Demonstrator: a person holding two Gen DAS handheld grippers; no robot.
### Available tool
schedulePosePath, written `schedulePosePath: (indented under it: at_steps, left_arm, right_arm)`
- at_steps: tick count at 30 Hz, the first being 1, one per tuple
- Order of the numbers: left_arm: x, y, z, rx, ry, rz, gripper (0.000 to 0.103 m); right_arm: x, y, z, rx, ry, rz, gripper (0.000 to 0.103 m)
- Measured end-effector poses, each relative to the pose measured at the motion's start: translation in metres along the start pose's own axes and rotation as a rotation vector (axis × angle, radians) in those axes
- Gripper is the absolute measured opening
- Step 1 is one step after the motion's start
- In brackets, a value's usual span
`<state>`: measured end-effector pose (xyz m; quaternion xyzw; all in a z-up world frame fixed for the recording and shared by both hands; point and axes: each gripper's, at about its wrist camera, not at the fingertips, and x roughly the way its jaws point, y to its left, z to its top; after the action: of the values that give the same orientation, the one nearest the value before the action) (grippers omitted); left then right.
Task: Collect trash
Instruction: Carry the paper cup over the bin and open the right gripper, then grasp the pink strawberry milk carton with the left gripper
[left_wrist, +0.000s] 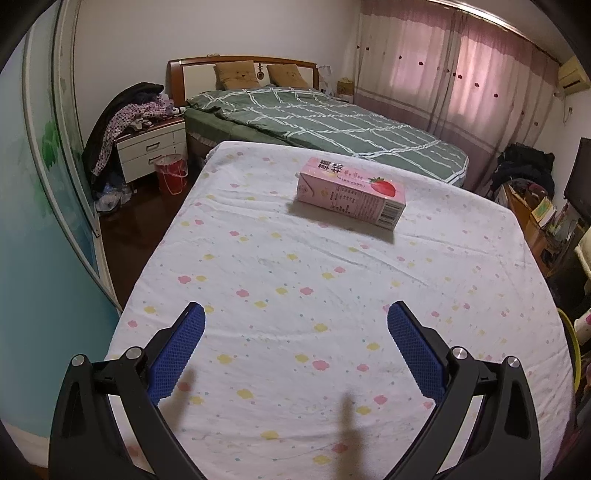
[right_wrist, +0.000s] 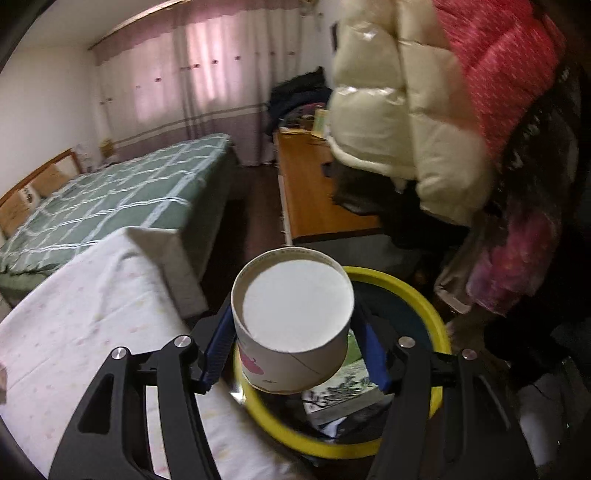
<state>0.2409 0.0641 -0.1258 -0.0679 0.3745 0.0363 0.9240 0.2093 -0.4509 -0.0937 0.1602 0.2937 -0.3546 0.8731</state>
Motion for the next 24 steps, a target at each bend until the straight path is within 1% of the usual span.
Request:
schedulePosePath:
  at_steps: [1, 5, 7, 9, 10, 12, 15, 19, 22, 24]
  left_arm:
    - [0.001, -0.002, 0.000, 0.004, 0.003, -0.001, 0.098]
    - [0.003, -0.006, 0.003, 0.011, 0.020, -0.001, 0.098]
    - [0.004, -0.011, 0.005, 0.017, 0.033, -0.002, 0.098]
    - [0.007, -0.019, 0.009, 0.034, 0.053, -0.009, 0.098]
    - [0.010, -0.026, 0.013, 0.038, 0.077, -0.030, 0.098]
    - [0.017, -0.035, 0.020, 0.039, 0.097, -0.051, 0.098]
    - [0.026, -0.048, 0.034, 0.060, 0.093, -0.034, 0.098]
    - [0.044, -0.068, 0.055, 0.052, 0.091, -0.028, 0.098]
    - [0.061, -0.091, 0.069, 0.088, 0.062, 0.015, 0.098]
    - [0.078, -0.106, 0.077, 0.107, 0.064, 0.042, 0.098]
  right_arm:
    - [0.002, -0.003, 0.000, 0.009, 0.001, -0.008, 0.070]
    - [0.001, -0.006, 0.002, 0.018, -0.022, -0.007, 0.073]
    - [-0.003, -0.003, 0.002, 0.010, -0.032, 0.014, 0.077]
    - [-0.005, 0.001, 0.001, 0.003, -0.031, 0.038, 0.078]
    - [-0.006, 0.004, 0.000, -0.002, -0.028, 0.050, 0.078]
    - [-0.008, 0.007, -0.001, -0.005, -0.022, 0.083, 0.078]
    - [-0.008, 0.008, -0.001, -0.003, -0.013, 0.130, 0.078]
    - [-0.009, 0.006, -0.001, 0.014, -0.005, 0.179, 0.078]
    - [-0.011, 0.008, -0.001, 0.016, 0.001, 0.211, 0.078]
    - [-0.012, 0.008, -0.001, 0.019, 0.002, 0.225, 0.078]
